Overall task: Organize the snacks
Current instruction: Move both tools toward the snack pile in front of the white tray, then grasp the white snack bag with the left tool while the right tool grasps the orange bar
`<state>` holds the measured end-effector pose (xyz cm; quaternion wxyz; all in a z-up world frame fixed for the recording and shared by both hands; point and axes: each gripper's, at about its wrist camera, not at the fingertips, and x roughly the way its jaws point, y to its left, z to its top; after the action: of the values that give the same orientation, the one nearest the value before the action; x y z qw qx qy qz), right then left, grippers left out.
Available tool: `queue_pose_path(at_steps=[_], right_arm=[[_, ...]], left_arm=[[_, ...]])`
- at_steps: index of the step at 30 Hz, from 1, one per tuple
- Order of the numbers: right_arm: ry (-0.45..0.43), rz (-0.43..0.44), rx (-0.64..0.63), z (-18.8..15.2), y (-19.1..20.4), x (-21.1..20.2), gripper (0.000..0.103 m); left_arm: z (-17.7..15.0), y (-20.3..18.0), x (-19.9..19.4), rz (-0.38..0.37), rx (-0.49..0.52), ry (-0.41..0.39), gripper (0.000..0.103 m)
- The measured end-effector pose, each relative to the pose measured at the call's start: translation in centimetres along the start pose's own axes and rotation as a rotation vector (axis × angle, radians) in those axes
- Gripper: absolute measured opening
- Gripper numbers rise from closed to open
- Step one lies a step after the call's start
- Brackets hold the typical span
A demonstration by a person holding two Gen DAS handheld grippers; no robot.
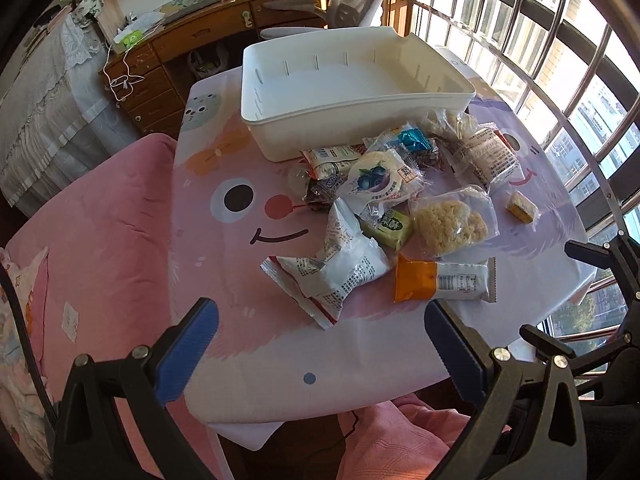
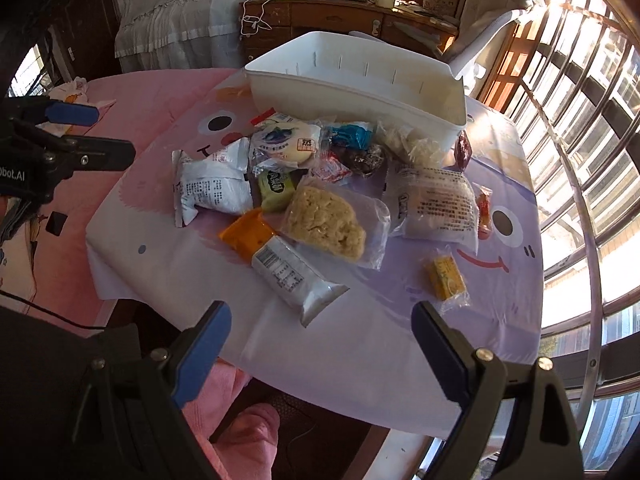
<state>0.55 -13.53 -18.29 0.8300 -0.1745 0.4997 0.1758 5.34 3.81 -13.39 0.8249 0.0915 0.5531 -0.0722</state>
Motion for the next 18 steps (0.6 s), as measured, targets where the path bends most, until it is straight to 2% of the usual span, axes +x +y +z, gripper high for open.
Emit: queue_pose_path(at_steps=[6, 10, 18], right_arm=[[0.006, 0.011, -0.036, 0.6, 2.3, 2.5, 0.092], [0.011, -0.011, -0.047, 1.2, 3.2, 4.3, 0.092], [0.094, -0.016, 0.001, 2.2, 3.5, 8.6, 0.086]], left_arm=[[0.9, -0.2, 3.5, 0.001, 0.182, 0.053, 0.103], [1.4, -0.7, 5.3, -0.009, 0.288, 0.079, 0.103], [2.5, -2.2, 9.1, -0.037, 0.465, 0.16, 0.1]])
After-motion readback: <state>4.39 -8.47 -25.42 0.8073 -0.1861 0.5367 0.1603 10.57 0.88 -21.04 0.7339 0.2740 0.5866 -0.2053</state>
